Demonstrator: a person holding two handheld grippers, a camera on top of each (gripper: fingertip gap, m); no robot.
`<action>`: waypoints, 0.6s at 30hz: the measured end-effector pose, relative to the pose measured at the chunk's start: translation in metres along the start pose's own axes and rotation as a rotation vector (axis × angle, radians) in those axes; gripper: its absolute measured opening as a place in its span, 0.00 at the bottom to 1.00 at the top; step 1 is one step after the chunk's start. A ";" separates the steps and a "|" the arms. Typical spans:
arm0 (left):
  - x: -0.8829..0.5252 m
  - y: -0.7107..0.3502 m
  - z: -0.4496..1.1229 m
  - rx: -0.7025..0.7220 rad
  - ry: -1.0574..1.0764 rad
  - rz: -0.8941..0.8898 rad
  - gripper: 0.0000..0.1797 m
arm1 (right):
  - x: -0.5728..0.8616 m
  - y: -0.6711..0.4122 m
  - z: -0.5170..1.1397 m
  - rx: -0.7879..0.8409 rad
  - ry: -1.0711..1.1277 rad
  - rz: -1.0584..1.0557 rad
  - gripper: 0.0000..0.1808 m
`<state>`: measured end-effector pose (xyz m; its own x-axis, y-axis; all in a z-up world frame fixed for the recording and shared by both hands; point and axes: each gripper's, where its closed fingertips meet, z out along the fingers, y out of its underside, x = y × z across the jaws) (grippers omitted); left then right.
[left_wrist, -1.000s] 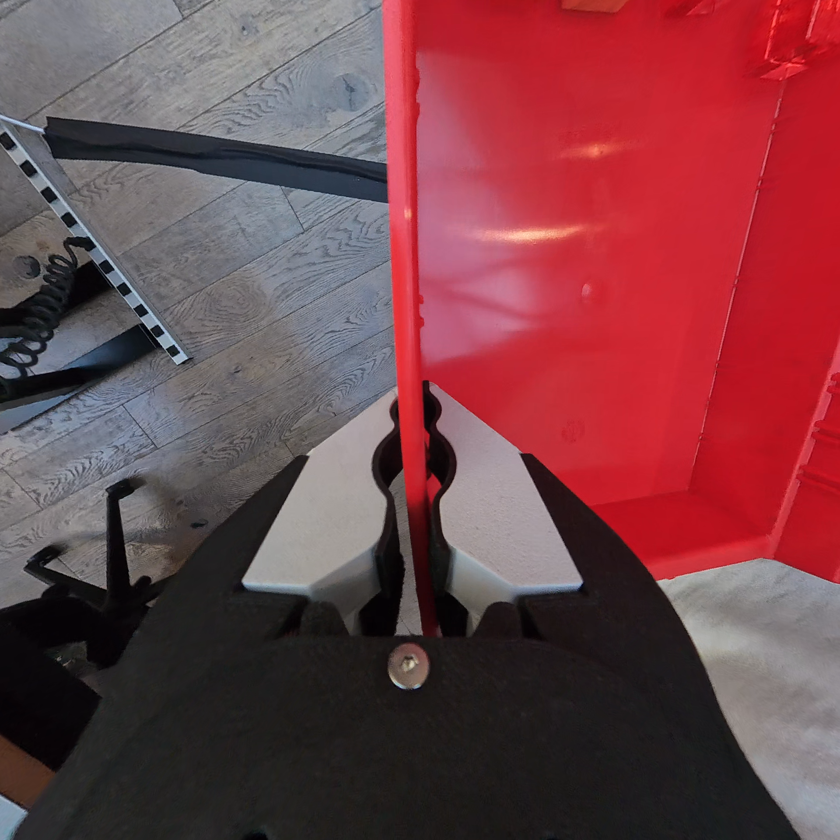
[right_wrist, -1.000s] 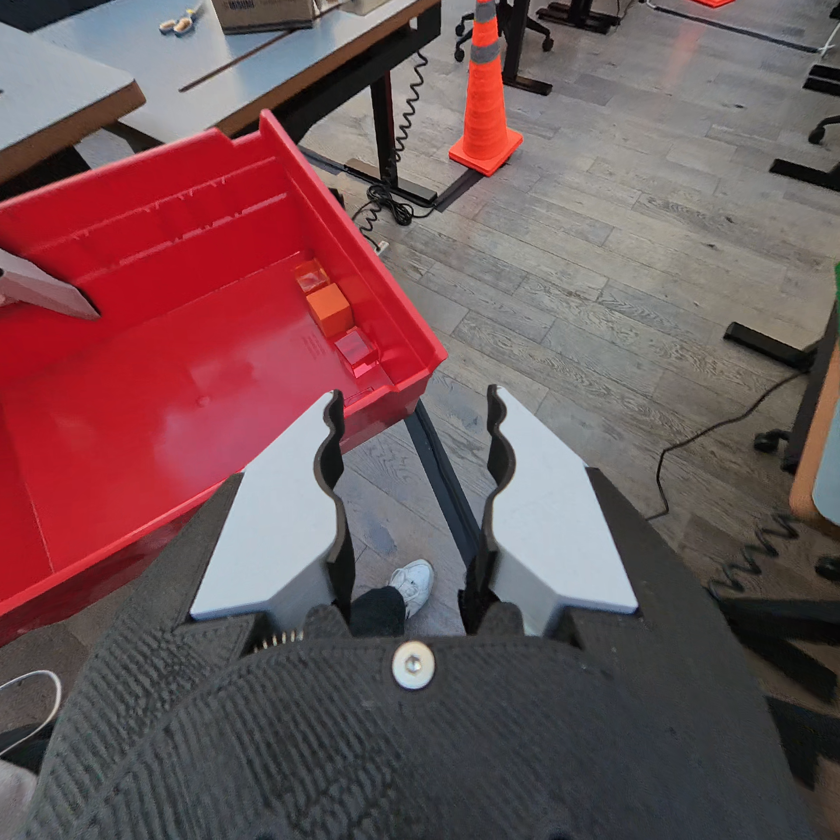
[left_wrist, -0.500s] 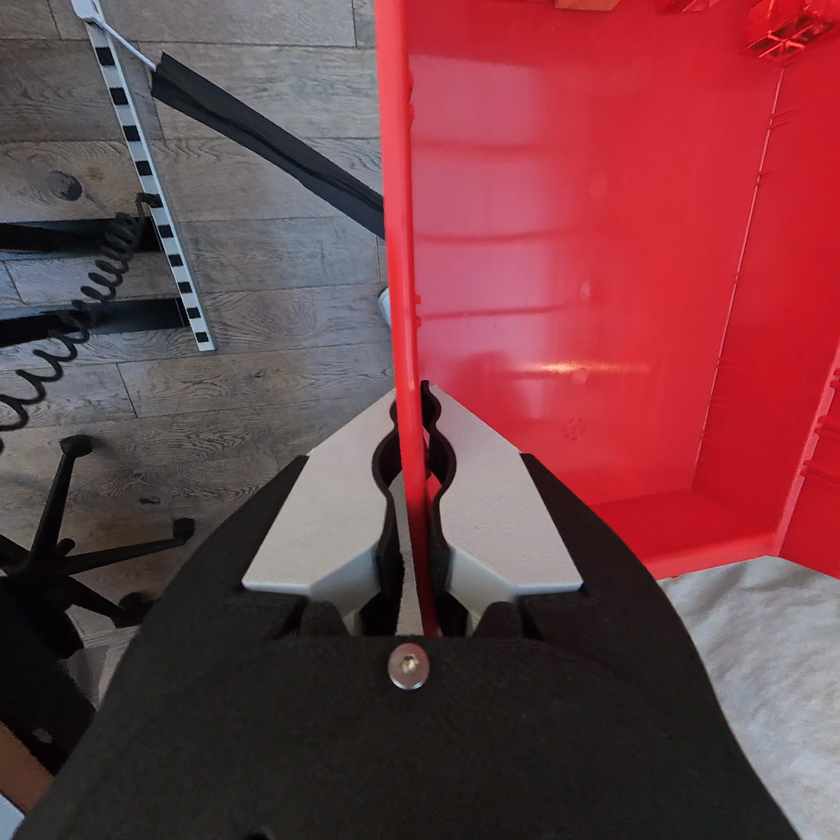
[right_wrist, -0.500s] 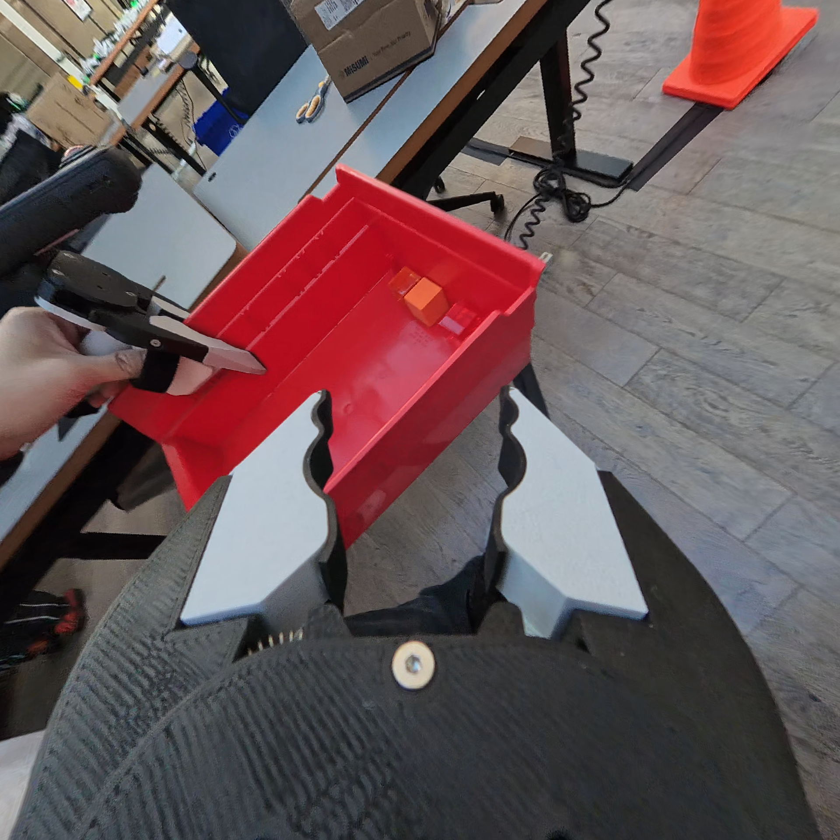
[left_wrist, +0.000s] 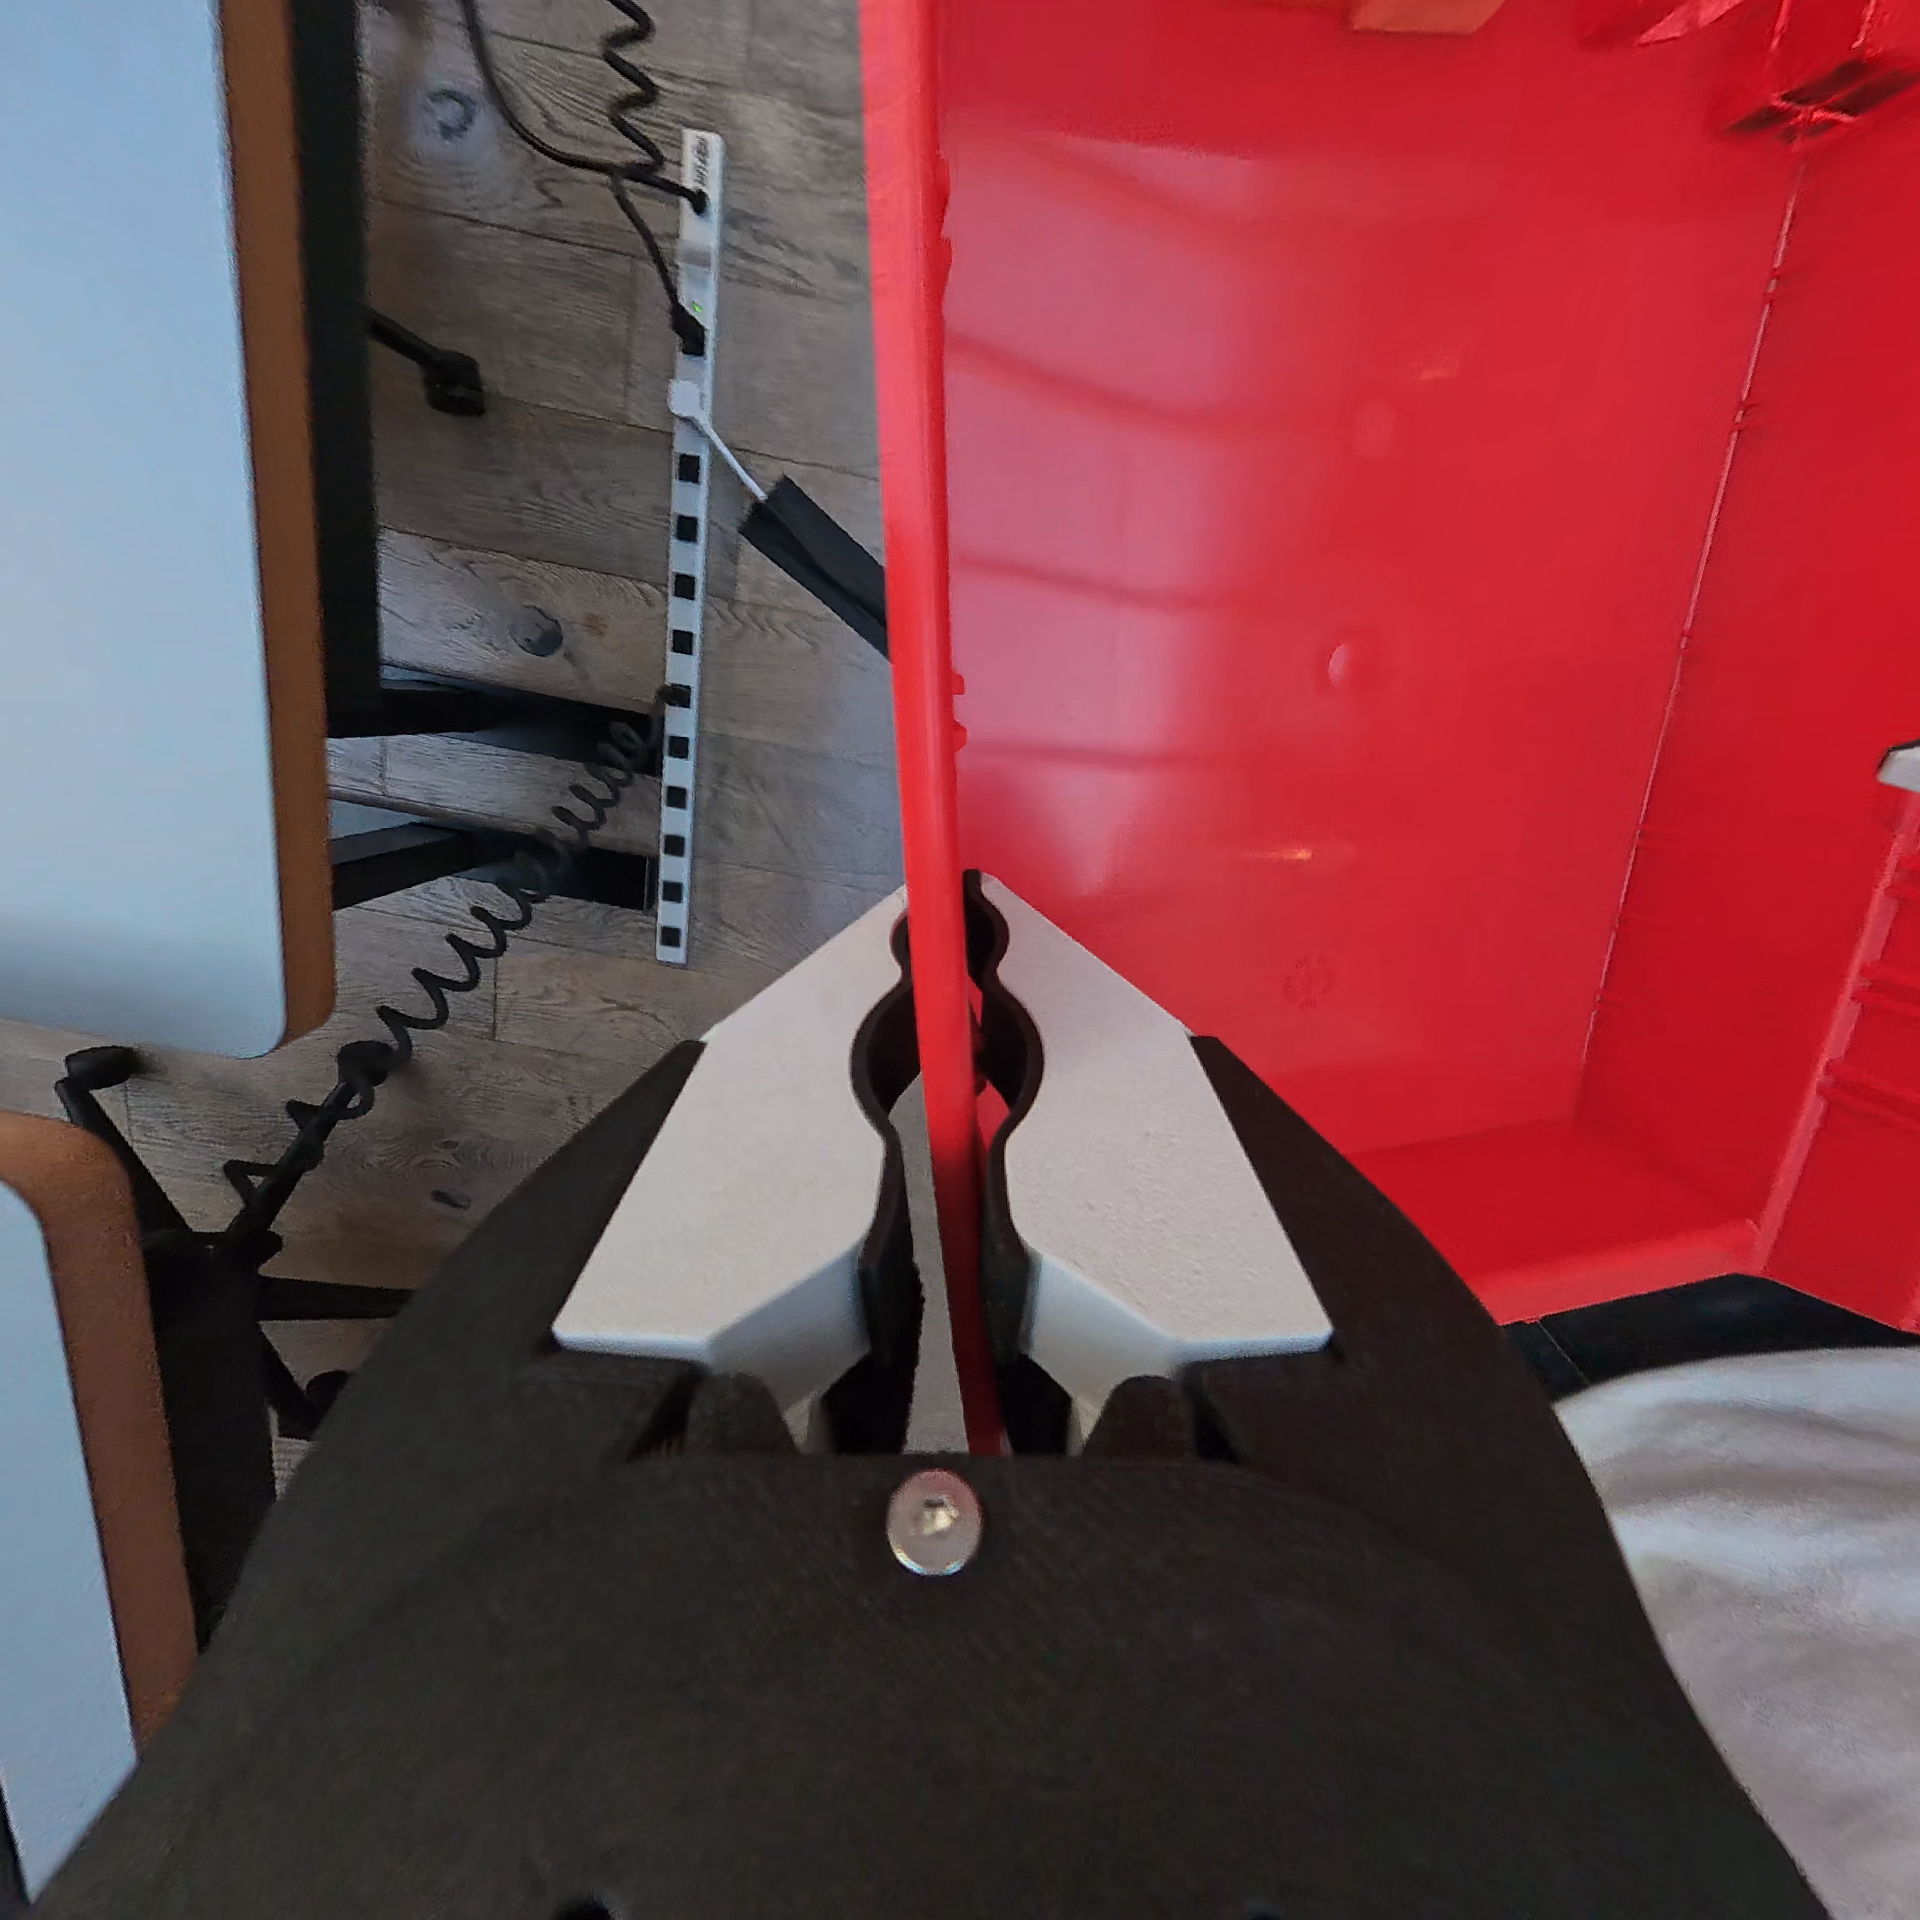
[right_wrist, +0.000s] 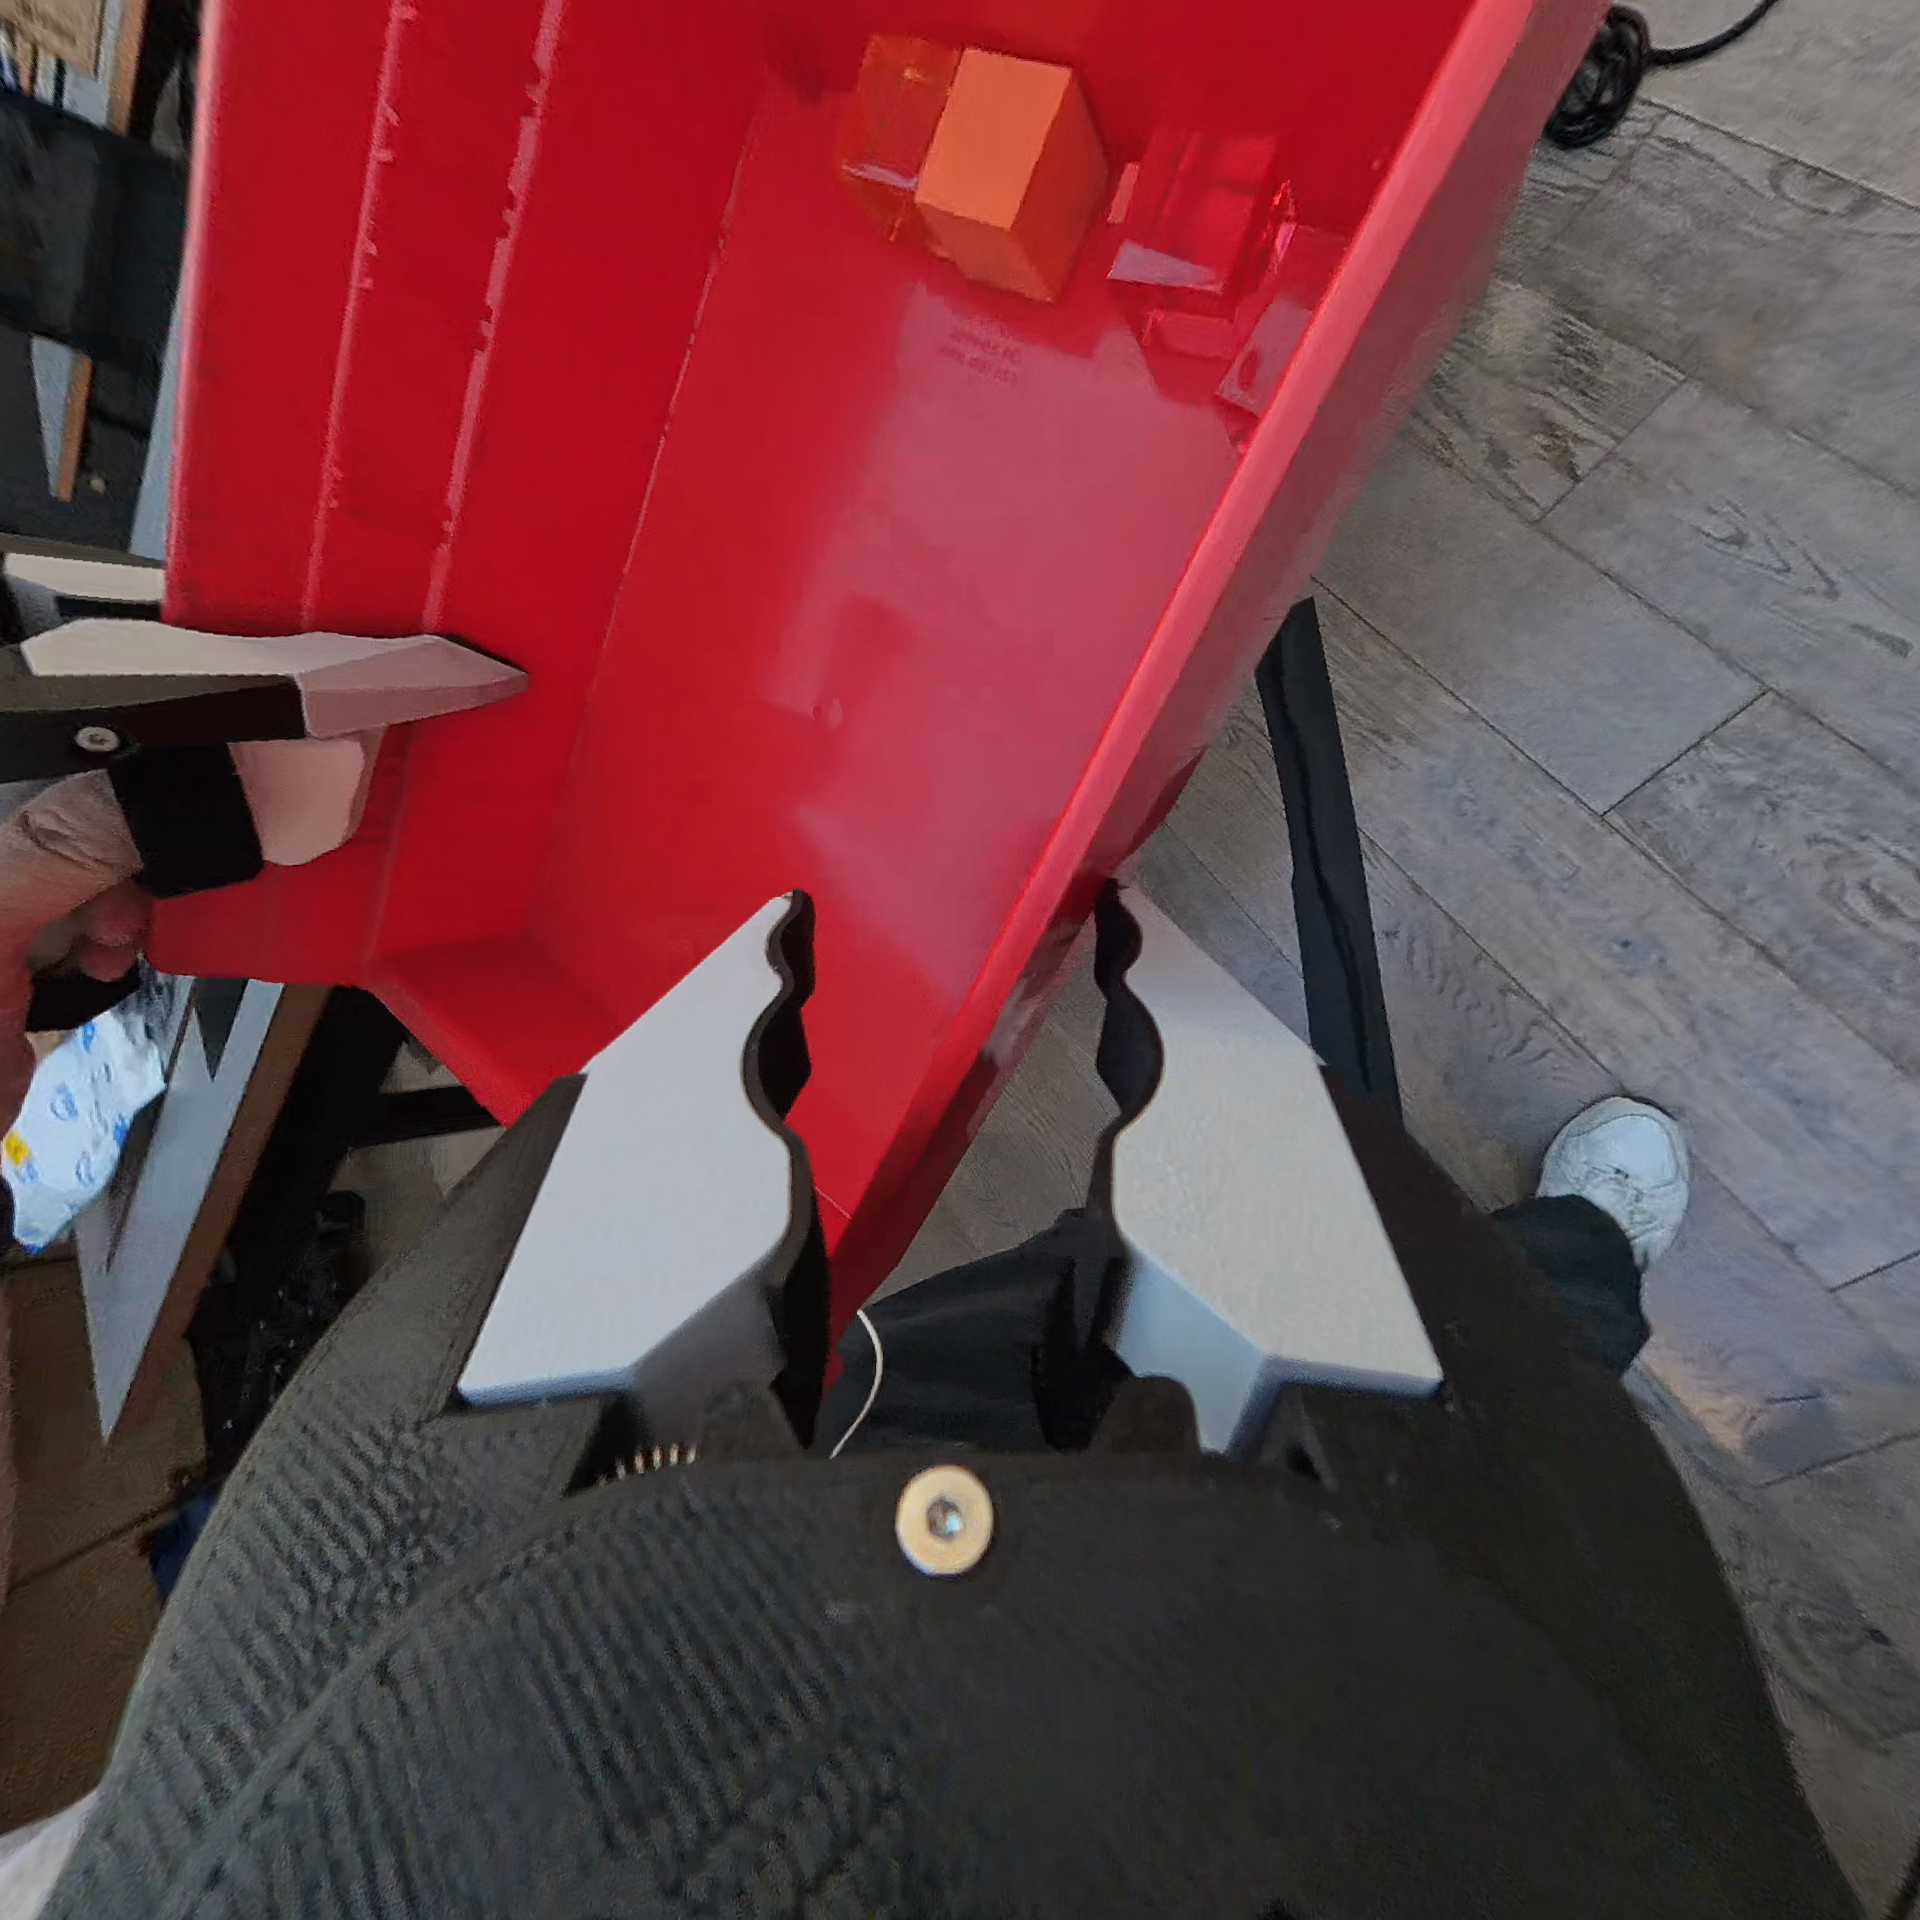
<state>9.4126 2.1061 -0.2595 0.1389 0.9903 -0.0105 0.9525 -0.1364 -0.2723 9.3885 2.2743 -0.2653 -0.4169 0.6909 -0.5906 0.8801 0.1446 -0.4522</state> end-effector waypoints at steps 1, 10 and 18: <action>-0.008 -0.008 -0.001 0.037 -0.045 -0.024 0.01 | 0.003 -0.014 0.009 -0.024 -0.025 -0.023 0.26; -0.098 0.043 -0.040 0.128 -0.290 -0.415 0.02 | -0.085 -0.078 0.103 -0.276 -0.181 -0.356 0.15; -0.203 0.190 -0.082 0.124 -0.396 -0.617 0.02 | -0.241 -0.003 0.189 -0.394 -0.270 -0.608 0.17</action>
<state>9.5879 1.8766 -0.2298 -0.5423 0.8248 -0.1600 0.7846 0.4291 -0.4475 9.4429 1.9733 -0.2480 -0.8492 0.2200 -0.4800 0.4735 0.7198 -0.5077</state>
